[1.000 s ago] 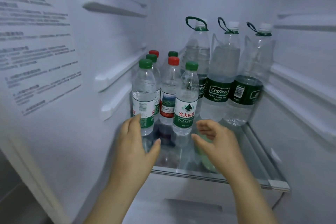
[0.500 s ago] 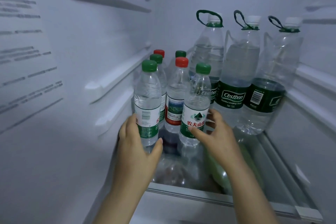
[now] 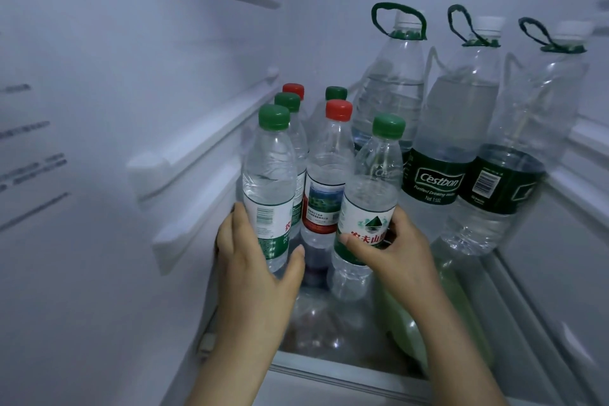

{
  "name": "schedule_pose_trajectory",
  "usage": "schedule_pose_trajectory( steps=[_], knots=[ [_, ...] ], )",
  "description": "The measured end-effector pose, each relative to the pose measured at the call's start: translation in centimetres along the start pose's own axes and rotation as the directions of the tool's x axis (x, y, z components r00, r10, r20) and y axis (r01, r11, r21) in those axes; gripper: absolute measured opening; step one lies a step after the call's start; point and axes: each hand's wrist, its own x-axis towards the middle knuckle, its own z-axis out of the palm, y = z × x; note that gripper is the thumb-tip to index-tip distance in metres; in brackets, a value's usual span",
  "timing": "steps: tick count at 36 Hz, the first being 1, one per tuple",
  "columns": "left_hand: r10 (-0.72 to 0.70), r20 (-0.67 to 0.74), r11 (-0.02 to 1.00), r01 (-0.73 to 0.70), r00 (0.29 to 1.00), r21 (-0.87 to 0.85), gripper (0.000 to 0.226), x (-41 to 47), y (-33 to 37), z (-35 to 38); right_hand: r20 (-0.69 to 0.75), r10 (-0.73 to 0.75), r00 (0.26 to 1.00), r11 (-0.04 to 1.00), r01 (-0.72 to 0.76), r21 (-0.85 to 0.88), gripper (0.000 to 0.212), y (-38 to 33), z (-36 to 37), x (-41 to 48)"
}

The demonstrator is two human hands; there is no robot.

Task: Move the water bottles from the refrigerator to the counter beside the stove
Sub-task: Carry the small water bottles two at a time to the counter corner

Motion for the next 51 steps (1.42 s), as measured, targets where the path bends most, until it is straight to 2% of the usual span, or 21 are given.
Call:
schedule_pose_trajectory(
  steps=[5, 11, 19, 38, 44, 51],
  knots=[
    [-0.005, -0.017, 1.0, 0.005, 1.0, 0.022, 0.091, 0.2, 0.2, 0.9, 0.012, 0.008, 1.0, 1.0, -0.008, 0.016, 0.049, 0.3, -0.3, -0.3],
    [0.009, -0.029, 1.0, -0.008, 1.0, 0.008, 0.073, 0.9, 0.0, 1.6, 0.017, 0.007, 1.0, 1.0, -0.007, 0.018, 0.048, 0.1, -0.4, -0.6],
    [-0.086, -0.014, 0.98, 0.082, 0.996, -0.182, 0.057, 2.0, -0.1, 1.7, 0.009, 0.016, 1.0, 0.999, -0.016, 0.033, 0.043, 0.2, -0.4, -0.7],
    [-0.063, 0.108, 0.973, 0.085, 0.992, -0.216, 0.046, 1.4, 0.2, 1.3, -0.024, 0.041, 0.999, 0.999, -0.04, 0.032, 0.049, 0.5, -0.1, -0.8],
    [-0.066, 0.133, 0.964, 0.097, 0.989, -0.248, 0.05, -0.5, 0.2, 1.2, -0.04, 0.064, 0.997, 0.995, -0.061, 0.082, 0.047, 0.1, -0.4, -2.7],
    [-0.078, 0.167, 0.947, 0.126, 0.983, -0.294, 0.053, -2.9, 0.7, -0.6, -0.074, 0.039, 0.996, 0.997, -0.034, 0.066, 0.043, -1.6, -1.9, -5.4]
  ],
)
